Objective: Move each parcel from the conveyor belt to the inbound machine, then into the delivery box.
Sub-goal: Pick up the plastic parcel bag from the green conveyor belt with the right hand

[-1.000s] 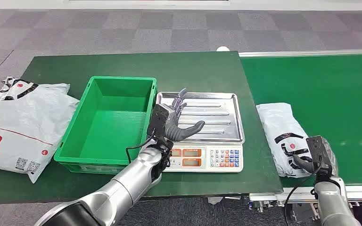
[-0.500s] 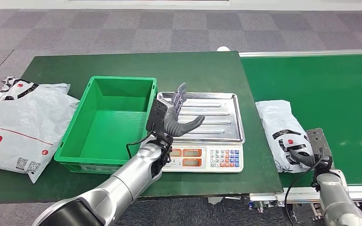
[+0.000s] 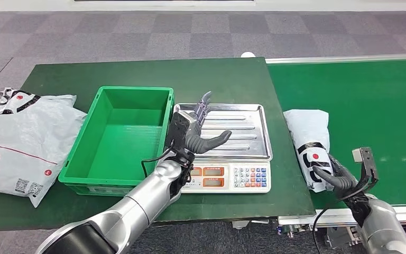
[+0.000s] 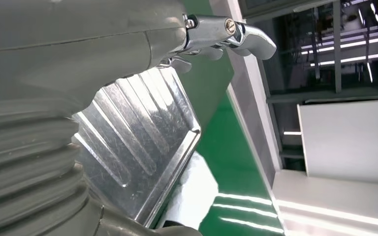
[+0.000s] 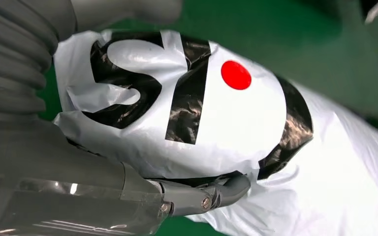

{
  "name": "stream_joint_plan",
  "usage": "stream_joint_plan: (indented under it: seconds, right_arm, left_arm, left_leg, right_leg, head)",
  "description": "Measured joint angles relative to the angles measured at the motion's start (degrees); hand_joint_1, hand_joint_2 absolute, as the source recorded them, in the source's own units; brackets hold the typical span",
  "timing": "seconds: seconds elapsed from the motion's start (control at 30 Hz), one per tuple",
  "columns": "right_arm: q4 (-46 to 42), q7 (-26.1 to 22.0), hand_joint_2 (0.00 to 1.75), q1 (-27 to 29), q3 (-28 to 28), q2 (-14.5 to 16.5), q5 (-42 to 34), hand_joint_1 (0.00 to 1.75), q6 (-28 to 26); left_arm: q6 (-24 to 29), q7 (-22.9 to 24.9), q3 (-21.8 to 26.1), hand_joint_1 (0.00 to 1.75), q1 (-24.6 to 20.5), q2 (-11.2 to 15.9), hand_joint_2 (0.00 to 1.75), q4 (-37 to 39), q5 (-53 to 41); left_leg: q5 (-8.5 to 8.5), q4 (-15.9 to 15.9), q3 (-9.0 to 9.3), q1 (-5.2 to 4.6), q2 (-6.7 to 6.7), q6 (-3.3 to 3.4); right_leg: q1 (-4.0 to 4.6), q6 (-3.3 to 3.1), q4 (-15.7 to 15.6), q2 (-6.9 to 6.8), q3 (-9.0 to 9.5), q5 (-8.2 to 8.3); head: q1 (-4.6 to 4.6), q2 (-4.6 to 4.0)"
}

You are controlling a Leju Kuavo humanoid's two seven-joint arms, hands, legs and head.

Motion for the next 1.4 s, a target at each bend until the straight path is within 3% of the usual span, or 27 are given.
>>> stream_joint_plan:
  seconds: [0.03,0.07,0.17,0.2,0.33,0.6,0.77,1.03,1.13,1.4]
  right_arm:
    - [0.03,0.06,1.75,0.02,-0.07,0.39,-0.78,0.42,1.55]
    - [0.04,0.10,1.75,0.02,-0.12,0.81,-1.53,0.53,2.74]
    - [0.05,0.08,1.75,0.00,-0.18,2.01,-3.53,1.55,4.70]
    - [0.04,-0.06,1.75,-0.02,-0.18,2.37,-3.96,1.75,4.90]
    - [-0.13,-2.17,1.75,-0.21,0.33,3.70,-3.43,1.75,3.57]
    - [-1.20,-7.52,1.75,-1.94,5.76,5.71,1.82,1.75,-4.39]
    - [-1.81,-7.78,1.75,-2.25,9.14,5.83,2.89,1.75,-7.19]
    - [-2.05,-0.69,1.75,-3.56,18.26,3.07,14.62,1.75,-29.99]
    - [-2.05,0.47,1.75,-3.57,20.89,1.60,16.73,1.75,-35.58]
    - [-5.83,-5.85,1.75,-1.25,21.82,-1.19,15.20,1.75,-47.15]
  left_arm:
    - [-0.17,0.02,0.04,0.00,0.00,0.01,1.75,0.01,-0.63]
    - [-0.37,0.07,0.15,0.00,0.00,0.01,1.75,0.01,-1.22]
    - [-0.92,0.35,0.80,0.00,0.00,0.00,1.75,-0.01,-2.94]
    - [-1.04,0.46,0.99,0.00,0.00,-0.01,1.75,-0.02,-3.37]
    - [-1.04,0.99,1.34,0.00,-0.01,-0.01,1.75,-0.15,-4.12]
    - [-0.61,1.52,2.47,0.00,-0.29,-0.01,1.75,-0.16,-4.80]
    - [-0.61,1.69,3.12,0.00,-0.57,-0.01,1.75,-0.16,-5.07]
    - [0.26,1.65,6.40,0.00,-0.54,0.23,1.75,-0.22,-7.63]
    - [0.42,1.98,7.77,0.00,-0.40,0.29,1.75,-0.43,-8.58]
    - [0.48,2.66,10.20,0.00,0.25,0.27,1.75,-0.79,-10.58]
  left_leg:
    - [-0.03,-0.01,0.03,0.00,0.13,-0.04]
    - [-0.06,-0.02,0.05,0.00,0.26,-0.08]
    - [-0.17,-0.05,0.02,0.05,0.57,-0.23]
    - [-0.22,-0.07,-0.03,0.08,0.67,-0.28]
    - [-0.34,-0.11,-0.07,0.28,0.99,-0.41]
    - [-0.32,-0.15,0.06,0.58,1.17,-0.70]
    - [-0.29,-0.15,0.38,0.63,1.18,-0.76]
    - [-0.09,-0.13,0.55,0.60,0.59,-0.63]
    - [0.03,-0.11,0.37,0.51,0.15,-0.44]
    - [0.19,-0.06,0.10,0.15,-0.34,-0.12]
  right_leg:
    - [0.02,-0.02,0.00,0.12,-0.01,0.02]
    - [0.06,-0.06,0.00,0.23,-0.01,0.04]
    - [0.21,-0.16,0.00,0.58,-0.01,0.09]
    - [0.24,-0.19,0.00,0.70,-0.01,0.09]
    - [0.31,-0.36,0.00,1.02,0.00,0.10]
    - [0.52,-0.67,0.02,1.26,-0.01,0.14]
    - [0.56,-0.72,0.02,1.27,-0.01,0.14]
    - [0.59,-0.66,0.02,0.54,0.18,0.08]
    - [0.50,-0.60,0.01,0.02,0.21,0.06]
    - [0.15,-0.27,-0.01,-0.42,0.17,0.08]
  head:
    - [0.00,0.00]
    - [0.00,0.00]
    - [0.00,0.00]
    - [0.00,0.00]
    - [0.00,0.00]
    - [-0.01,0.00]
    - [-0.01,0.00]
    - [-0.01,0.00]
    - [-0.01,0.00]
    - [0.00,0.00]
